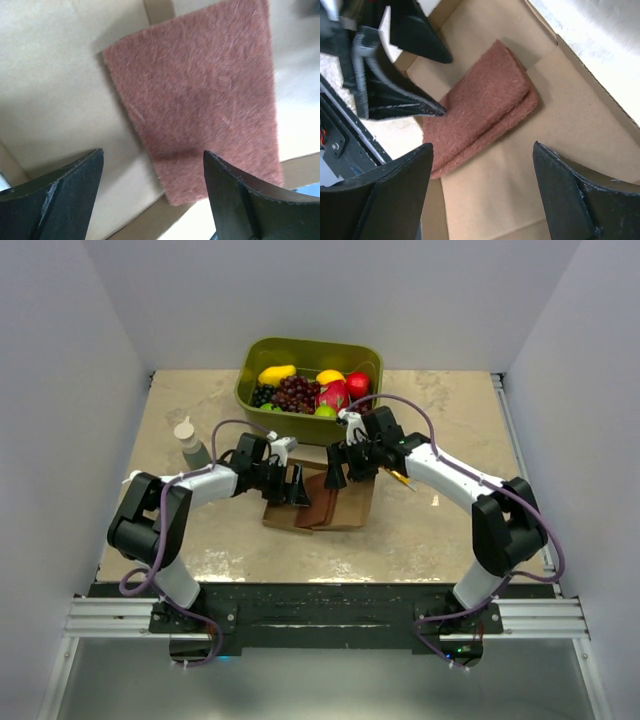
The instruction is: Unpack the express box
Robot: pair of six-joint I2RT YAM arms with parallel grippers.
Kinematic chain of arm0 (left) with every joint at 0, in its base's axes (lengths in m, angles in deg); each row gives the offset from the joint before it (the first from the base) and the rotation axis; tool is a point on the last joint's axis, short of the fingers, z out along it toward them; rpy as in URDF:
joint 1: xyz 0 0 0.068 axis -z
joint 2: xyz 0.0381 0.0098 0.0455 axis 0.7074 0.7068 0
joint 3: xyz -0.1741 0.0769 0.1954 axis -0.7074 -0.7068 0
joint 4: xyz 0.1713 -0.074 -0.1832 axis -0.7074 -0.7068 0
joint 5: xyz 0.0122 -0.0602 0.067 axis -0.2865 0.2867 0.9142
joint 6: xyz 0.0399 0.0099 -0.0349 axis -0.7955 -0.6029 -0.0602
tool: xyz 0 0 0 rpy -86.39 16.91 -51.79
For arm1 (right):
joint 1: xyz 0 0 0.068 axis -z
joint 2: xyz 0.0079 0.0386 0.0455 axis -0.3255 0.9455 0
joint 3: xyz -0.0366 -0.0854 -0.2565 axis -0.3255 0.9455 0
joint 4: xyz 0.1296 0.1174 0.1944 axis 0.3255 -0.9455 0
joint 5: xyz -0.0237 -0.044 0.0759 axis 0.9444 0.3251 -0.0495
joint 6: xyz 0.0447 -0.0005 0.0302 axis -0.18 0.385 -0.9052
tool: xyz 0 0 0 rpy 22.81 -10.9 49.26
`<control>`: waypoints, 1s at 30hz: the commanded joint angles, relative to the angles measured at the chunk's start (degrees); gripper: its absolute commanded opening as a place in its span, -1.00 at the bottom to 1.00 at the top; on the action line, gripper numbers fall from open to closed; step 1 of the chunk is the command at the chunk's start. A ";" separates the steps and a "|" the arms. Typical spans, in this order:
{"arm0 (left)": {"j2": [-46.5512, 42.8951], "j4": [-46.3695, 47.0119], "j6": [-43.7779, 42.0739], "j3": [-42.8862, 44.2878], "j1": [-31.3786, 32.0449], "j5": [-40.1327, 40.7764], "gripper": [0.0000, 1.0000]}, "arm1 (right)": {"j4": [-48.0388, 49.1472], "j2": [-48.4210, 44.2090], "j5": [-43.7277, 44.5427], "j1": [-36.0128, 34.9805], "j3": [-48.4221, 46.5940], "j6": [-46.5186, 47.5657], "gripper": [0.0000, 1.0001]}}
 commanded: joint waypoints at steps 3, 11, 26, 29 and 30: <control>2.04 5.72 7.67 -1.93 -0.42 -5.85 0.68 | 0.00 5.71 0.24 -0.06 -0.33 -8.44 0.66; 1.08 6.96 8.20 -3.52 -0.42 -6.12 0.68 | 2.98 12.83 -3.80 0.03 -3.50 -12.93 0.36; 0.72 4.23 3.19 -1.33 -0.60 -3.04 0.69 | 5.98 9.42 -8.91 2.92 -5.61 -9.69 -0.85; 1.68 5.28 2.93 -0.97 -1.03 -5.41 0.63 | 5.89 9.85 -10.13 3.28 -5.61 -8.64 0.10; 1.95 5.72 2.84 -1.06 -1.21 -6.37 0.60 | 5.89 10.11 -10.31 3.19 -5.09 -8.54 0.26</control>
